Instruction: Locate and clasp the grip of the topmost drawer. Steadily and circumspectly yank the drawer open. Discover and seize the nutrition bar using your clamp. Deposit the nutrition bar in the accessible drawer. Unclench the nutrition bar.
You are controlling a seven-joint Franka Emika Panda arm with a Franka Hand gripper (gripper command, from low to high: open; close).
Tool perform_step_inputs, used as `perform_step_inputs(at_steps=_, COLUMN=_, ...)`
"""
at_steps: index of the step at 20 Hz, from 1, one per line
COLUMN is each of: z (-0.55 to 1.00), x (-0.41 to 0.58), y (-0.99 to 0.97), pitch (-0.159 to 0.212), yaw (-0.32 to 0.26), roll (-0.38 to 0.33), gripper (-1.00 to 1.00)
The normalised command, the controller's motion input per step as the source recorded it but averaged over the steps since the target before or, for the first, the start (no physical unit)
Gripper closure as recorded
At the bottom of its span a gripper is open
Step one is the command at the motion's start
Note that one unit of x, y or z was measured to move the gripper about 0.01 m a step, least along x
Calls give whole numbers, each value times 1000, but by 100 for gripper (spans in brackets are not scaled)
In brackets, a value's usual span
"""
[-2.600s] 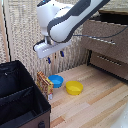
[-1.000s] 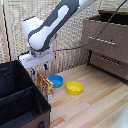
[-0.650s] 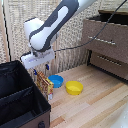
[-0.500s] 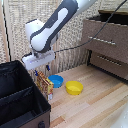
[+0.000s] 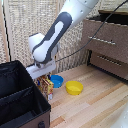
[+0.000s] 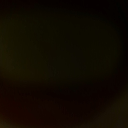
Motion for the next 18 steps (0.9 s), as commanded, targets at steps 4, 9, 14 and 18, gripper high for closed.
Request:
perform_step_inputs(at_steps=4, z=0, x=0, y=-1, pitch=-2, yaw=0, roll=3, gripper=100)
perform_step_inputs(at_steps=9, z=23, x=10, y=61, pitch=2, yaw=-43, roll=0, gripper=100)
perform_step_inputs(at_steps=14, z=179, x=90, y=-68, pitch=3, yaw=-77, roll=6, gripper=100)
perform_step_inputs(at_steps=18, z=791, x=139, y=-72, pitch=54, yaw=-148, roll=11, gripper=100)
